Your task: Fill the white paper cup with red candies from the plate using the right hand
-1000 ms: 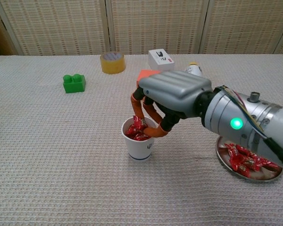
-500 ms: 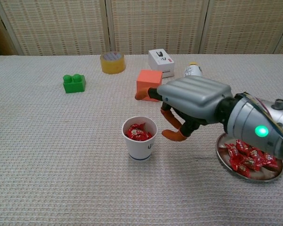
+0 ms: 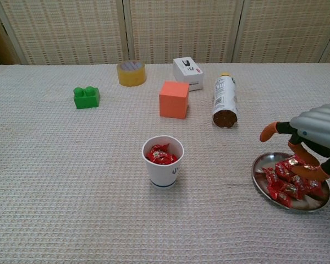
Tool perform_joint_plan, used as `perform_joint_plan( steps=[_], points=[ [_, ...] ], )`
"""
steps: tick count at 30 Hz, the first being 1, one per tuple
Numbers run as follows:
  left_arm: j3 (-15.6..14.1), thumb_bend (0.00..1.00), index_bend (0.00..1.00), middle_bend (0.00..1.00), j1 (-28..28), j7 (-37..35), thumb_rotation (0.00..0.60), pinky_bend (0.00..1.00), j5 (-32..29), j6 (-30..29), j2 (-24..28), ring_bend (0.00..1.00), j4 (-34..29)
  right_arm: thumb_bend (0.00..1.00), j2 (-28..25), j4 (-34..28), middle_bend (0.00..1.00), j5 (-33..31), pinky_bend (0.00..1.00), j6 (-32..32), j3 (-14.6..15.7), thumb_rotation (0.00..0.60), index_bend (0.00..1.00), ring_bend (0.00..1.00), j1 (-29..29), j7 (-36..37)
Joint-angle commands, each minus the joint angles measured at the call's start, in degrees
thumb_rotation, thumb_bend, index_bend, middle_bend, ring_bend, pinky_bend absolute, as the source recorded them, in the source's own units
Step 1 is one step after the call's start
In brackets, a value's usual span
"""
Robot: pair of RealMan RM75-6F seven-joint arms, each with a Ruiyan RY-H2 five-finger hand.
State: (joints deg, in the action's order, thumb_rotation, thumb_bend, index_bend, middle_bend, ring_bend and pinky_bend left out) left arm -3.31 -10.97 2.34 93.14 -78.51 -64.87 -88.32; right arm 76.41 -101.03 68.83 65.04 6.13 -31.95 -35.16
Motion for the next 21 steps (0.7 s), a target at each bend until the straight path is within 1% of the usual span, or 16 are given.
perform_joint_plan(
  steps=[1,4,8,16,21],
  points=[
    [0.0,0.5,0.0,0.0,-0.1,0.27,0.6,0.16,-0.1,0.23,-0.09,0.05,-0.01,0.31,0.34,2.33,0.73,-0.89,1.0,-1.45,0.6,0.6,0.3,0.71,0.79,0.29],
    [0.04,0.5,0.0,0.0,-0.1,0.17,0.6,0.16,-0.2,0.23,-0.08,0.05,0.01,0.31,1.01,3.79,0.73,-0.6,1.0,-2.38,0.72,0.6,0.35,0.71,1.3,1.51],
    [0.06,0.5,0.0,0.0,-0.17,0.01,0.6,0.16,-0.24,0.32,0.0,0.06,0.0,0.31,1.63,5.17,0.73,0.1,1.0,-3.31,0.83,0.6,0.38,0.71,1.74,2.26],
    [0.0,0.5,0.0,0.0,-0.18,-0.13,0.6,0.16,-0.16,0.28,0.09,0.06,0.03,0.31,2.76,6.08,0.73,1.91,1.0,-4.05,0.15,0.6,0.36,0.71,2.31,3.55],
    [-0.06,0.5,0.0,0.0,-0.23,-0.27,0.6,0.16,-0.15,0.41,0.18,0.06,0.02,0.31,3.92,6.77,0.73,2.29,1.0,-4.59,-0.2,0.6,0.37,0.71,2.44,2.83]
  ],
)
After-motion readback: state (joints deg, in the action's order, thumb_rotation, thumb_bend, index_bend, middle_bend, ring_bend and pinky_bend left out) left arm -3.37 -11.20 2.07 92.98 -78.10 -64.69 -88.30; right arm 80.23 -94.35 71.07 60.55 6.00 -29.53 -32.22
